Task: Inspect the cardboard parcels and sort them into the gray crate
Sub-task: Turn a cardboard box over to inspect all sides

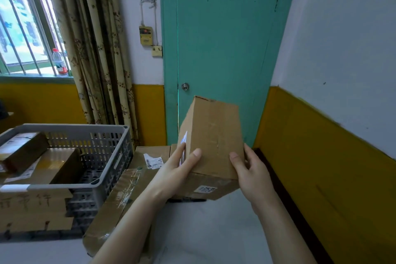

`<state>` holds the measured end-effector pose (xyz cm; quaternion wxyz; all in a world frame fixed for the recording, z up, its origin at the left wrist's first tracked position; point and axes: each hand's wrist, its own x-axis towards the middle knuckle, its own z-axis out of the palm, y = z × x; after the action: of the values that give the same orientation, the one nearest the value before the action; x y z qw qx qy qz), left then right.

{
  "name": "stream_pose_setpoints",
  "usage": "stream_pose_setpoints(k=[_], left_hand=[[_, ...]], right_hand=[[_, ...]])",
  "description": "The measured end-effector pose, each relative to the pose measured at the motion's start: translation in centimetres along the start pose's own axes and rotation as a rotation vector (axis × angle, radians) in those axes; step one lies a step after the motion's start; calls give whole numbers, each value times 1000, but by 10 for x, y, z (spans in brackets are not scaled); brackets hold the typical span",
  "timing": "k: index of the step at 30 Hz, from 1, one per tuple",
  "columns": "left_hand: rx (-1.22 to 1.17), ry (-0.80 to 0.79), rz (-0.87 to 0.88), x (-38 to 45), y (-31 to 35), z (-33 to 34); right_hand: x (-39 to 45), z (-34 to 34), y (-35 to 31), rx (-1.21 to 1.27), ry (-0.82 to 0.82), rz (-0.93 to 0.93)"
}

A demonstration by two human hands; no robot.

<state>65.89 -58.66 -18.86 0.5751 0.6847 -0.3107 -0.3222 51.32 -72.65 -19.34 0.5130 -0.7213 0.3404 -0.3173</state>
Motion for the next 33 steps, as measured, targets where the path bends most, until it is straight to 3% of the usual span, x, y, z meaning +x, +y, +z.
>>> stream_pose_setpoints(k=[7,12,16,21,27,33], left_hand=[[-135,-53,54,4,-11,0],[-83,-45,112,6,-11,-2],[-99,-6,90,5,-7,-1],[45,188,119,5,0,3],[-6,176,147,5,-7,6],[135,265,136,5,0,7]], right_hand=[[-7,-2,0,212,-187,88],[-6,-2,8,179,-224,42],[-3,-2,11,159,-206,34],[1,2,10,114,-167,23],[4,-2,14,61,-104,-16],[8,1,12,7,43,-27]])
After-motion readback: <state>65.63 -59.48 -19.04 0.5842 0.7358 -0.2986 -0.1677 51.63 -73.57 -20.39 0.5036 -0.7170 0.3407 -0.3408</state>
